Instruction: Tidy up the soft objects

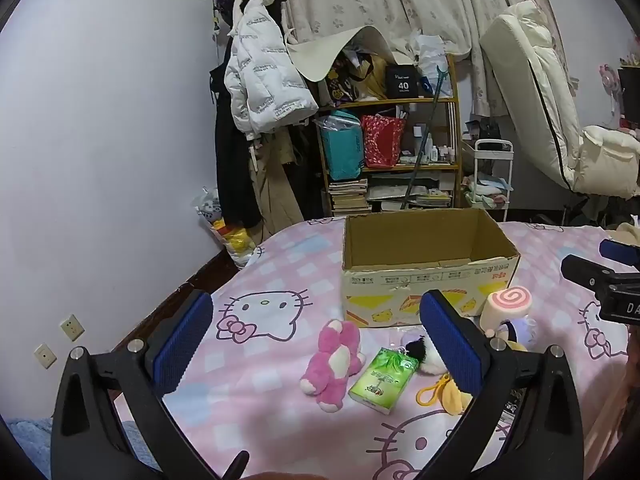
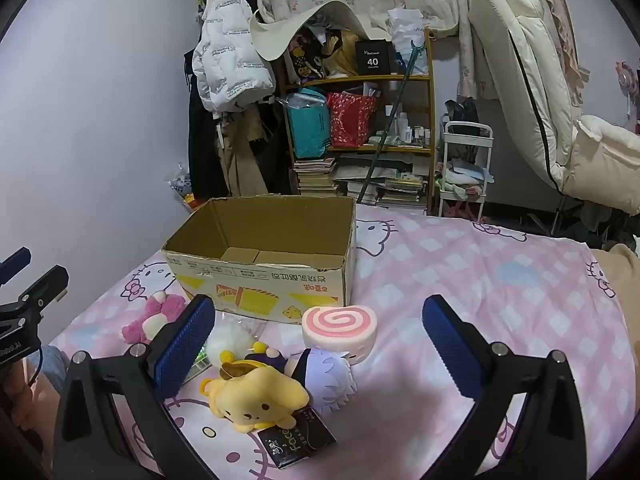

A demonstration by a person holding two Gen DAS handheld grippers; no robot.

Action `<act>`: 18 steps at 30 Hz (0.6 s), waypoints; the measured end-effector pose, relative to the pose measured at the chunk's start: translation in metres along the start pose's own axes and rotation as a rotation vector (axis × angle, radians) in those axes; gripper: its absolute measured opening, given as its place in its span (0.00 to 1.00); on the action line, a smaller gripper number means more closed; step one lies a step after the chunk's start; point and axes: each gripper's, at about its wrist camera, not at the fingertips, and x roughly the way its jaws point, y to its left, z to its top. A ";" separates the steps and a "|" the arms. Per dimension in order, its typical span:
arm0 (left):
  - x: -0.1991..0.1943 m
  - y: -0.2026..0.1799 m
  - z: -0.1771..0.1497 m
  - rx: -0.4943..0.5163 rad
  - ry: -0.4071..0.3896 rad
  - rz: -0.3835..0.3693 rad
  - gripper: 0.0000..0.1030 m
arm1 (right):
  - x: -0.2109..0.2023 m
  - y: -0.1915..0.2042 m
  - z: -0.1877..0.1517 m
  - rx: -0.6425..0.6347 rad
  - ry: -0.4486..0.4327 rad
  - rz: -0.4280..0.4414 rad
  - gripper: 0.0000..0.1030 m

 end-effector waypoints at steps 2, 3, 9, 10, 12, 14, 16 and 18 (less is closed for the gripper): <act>-0.001 0.000 0.000 0.006 0.005 0.000 0.99 | 0.000 0.000 0.000 -0.003 0.005 -0.002 1.00; 0.000 -0.001 0.000 0.007 0.016 -0.006 0.99 | 0.000 0.000 0.000 -0.003 0.005 -0.003 1.00; 0.003 0.002 -0.004 0.008 0.018 0.003 0.99 | 0.000 0.000 0.000 -0.003 0.003 0.000 1.00; 0.001 -0.003 -0.004 0.017 0.016 0.014 0.99 | 0.000 0.000 0.000 -0.001 0.003 0.002 1.00; 0.003 -0.003 -0.005 0.017 0.021 0.012 0.99 | 0.000 0.000 0.000 0.000 0.007 0.005 1.00; 0.004 -0.005 -0.006 0.018 0.020 0.013 0.99 | 0.001 0.000 0.000 0.000 0.007 0.003 1.00; 0.005 -0.004 -0.006 0.015 0.022 0.014 0.99 | 0.001 0.000 -0.001 -0.001 0.007 0.003 1.00; 0.006 -0.004 -0.006 0.016 0.024 0.013 0.99 | 0.001 0.000 -0.001 -0.002 0.007 0.003 1.00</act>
